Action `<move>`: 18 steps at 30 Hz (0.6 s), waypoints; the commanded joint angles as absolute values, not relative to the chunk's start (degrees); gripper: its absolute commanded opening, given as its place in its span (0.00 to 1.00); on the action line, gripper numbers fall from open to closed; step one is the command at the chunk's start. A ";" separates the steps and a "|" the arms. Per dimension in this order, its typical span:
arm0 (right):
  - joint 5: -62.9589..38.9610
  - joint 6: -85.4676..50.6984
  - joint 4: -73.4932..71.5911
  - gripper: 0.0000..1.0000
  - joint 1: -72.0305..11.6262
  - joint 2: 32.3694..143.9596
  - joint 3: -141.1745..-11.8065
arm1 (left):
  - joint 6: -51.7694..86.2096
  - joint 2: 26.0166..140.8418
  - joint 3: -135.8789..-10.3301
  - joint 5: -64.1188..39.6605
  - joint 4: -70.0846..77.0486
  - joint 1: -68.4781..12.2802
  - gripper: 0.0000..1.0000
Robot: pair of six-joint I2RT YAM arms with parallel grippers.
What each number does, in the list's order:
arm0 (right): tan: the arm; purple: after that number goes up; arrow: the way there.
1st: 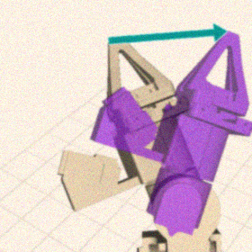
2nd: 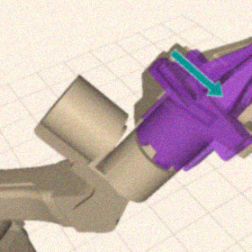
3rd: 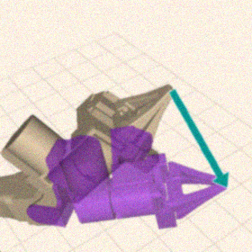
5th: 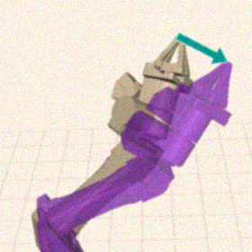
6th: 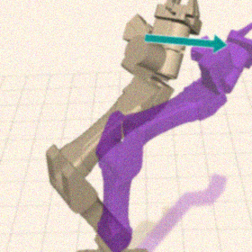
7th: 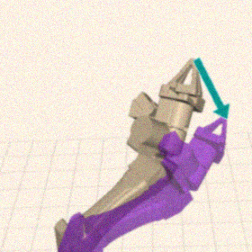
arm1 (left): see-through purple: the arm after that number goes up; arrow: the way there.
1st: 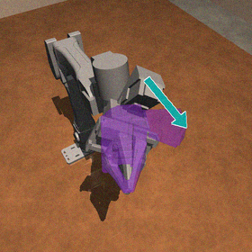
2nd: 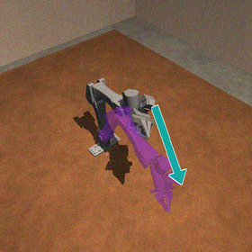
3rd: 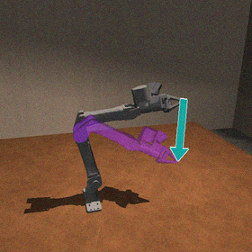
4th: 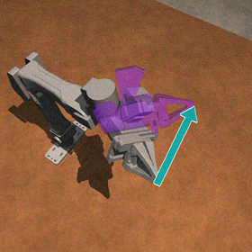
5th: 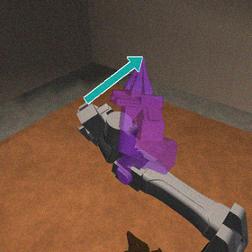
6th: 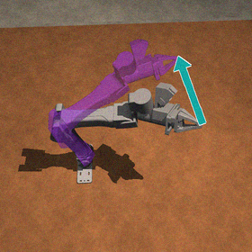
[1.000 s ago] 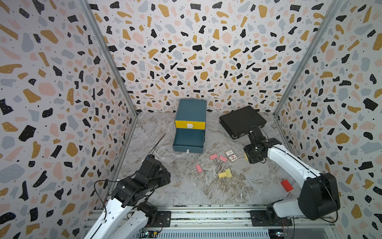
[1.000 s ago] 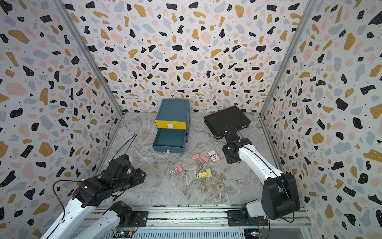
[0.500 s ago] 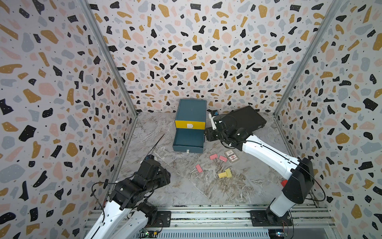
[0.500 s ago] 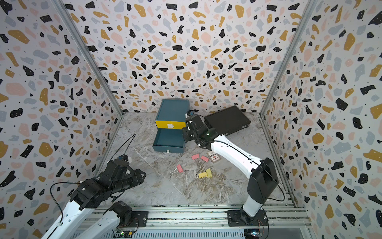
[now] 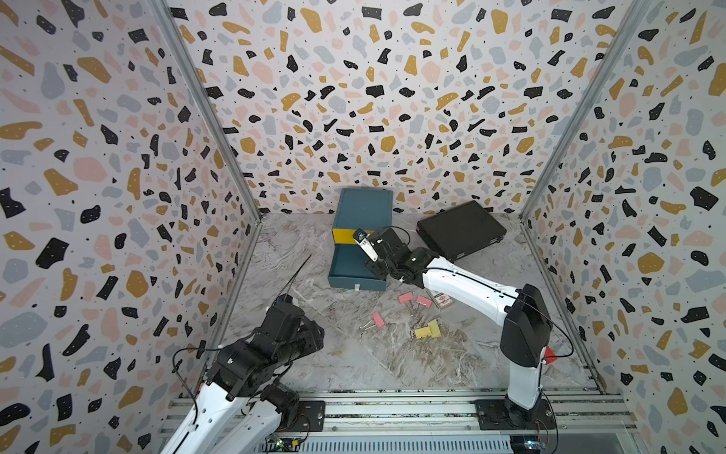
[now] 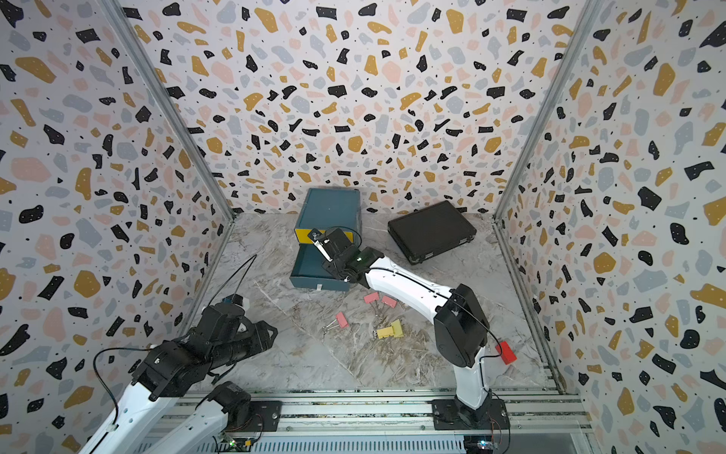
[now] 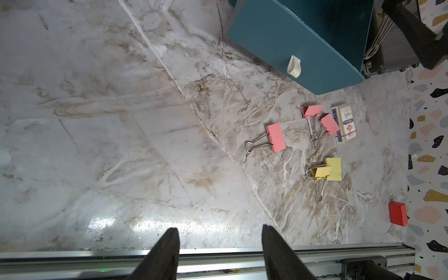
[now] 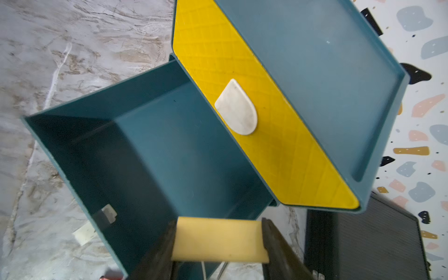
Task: Put the binder clips in the drawer according to color
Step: Place the binder clip in the drawer.
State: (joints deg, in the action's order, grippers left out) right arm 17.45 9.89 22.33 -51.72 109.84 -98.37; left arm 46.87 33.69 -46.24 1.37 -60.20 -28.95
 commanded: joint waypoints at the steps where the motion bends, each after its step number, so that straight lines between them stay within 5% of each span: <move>1: 18.90 13.41 22.78 0.11 -52.79 110.72 -102.57 | 47.33 33.32 -46.13 1.15 -59.48 -29.10 0.58; 10: 18.28 13.46 26.19 0.18 -53.40 114.99 -105.19 | 47.38 33.37 -46.61 1.08 -59.66 -29.14 0.58; 18: 18.37 9.38 27.32 0.74 -53.46 111.52 -104.06 | 47.46 33.56 -46.47 0.11 -58.41 -29.11 0.60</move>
State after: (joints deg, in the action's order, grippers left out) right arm 17.65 11.81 26.20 -53.32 116.33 -103.24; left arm 47.35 33.65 -46.24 0.45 -60.10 -28.95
